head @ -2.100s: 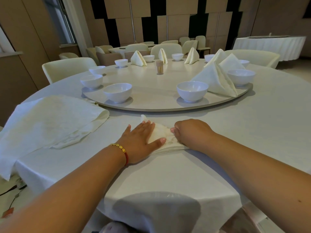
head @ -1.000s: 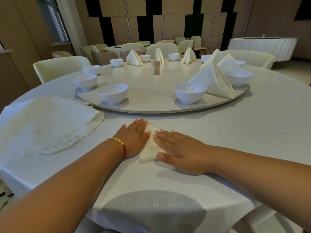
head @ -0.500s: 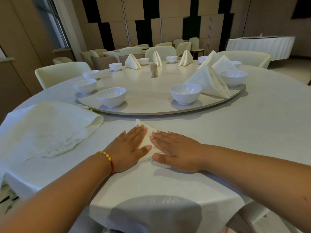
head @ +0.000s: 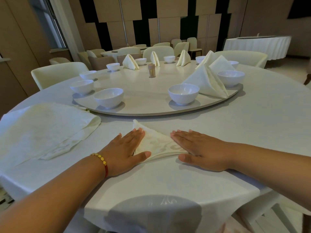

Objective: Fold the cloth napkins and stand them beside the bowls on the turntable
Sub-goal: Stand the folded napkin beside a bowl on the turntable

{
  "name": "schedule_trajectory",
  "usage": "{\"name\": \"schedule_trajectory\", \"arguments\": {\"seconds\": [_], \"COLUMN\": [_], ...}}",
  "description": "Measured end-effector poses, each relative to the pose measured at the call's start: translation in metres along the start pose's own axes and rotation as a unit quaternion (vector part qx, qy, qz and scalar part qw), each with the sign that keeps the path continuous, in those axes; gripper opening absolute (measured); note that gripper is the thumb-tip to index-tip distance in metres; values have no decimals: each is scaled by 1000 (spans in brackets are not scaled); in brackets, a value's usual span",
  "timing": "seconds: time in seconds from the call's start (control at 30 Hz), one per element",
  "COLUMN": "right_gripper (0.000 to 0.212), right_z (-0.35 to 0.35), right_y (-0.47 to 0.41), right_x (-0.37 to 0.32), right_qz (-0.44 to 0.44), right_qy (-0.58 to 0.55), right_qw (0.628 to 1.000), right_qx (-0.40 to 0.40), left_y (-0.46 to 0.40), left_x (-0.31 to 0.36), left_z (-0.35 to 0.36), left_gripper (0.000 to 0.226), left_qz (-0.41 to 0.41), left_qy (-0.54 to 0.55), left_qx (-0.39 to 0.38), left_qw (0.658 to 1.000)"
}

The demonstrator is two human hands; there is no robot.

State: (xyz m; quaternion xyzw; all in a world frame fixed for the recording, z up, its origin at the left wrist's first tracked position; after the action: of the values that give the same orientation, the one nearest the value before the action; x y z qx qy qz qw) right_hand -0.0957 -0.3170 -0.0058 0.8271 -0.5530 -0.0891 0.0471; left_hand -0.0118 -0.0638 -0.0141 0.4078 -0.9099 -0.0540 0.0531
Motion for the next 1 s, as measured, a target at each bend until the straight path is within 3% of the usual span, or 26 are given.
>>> {"name": "schedule_trajectory", "arguments": {"seconds": [0.13,0.27,0.33,0.5,0.57,0.67,0.73,1.0], "right_gripper": [91,101,96,103,100,95,91,87], "right_z": [-3,-12,-18,-12,-10,-10,-11,-12], "right_y": [4,5,6,11,12,12,11,8], "right_x": [-3,-19,-33,-56,-57,-57,-56,-54], "right_qz": [19,25,0,-23,-12,-9,-6,-4], "right_qy": [17,76,74,-10,-32,-48,-50,-75], "right_qw": [1000,993,991,999,999,999,999,996], "right_qx": [-8,85,111,24,2,4,6,40], "left_y": [-2,-2,-3,-3,-1,9,15,24], "left_x": [1,-1,-2,-2,-1,-1,-2,-11], "left_z": [1,3,4,6,5,-3,-4,-6], "left_gripper": [87,98,93,76,71,48,37,51], "left_qz": [-12,-10,-13,-9,-6,19,51,71], "left_qy": [5,17,20,40,96,241,262,209], "left_qx": [4,14,24,55,91,182,208,175], "left_qw": [1000,1000,999,998,991,953,941,960]}}
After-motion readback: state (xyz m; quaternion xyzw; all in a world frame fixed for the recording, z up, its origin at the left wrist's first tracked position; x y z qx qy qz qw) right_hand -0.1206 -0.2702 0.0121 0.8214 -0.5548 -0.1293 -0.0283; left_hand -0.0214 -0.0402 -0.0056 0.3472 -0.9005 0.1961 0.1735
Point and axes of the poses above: each hand's wrist, its own y-axis away from the middle knuckle, its own z-axis out of the palm, x = y × z, the point moved 1 cm from there along -y, towards the middle knuckle, and after that the axes turned 2 degrees about x, right-handed, at the moved point
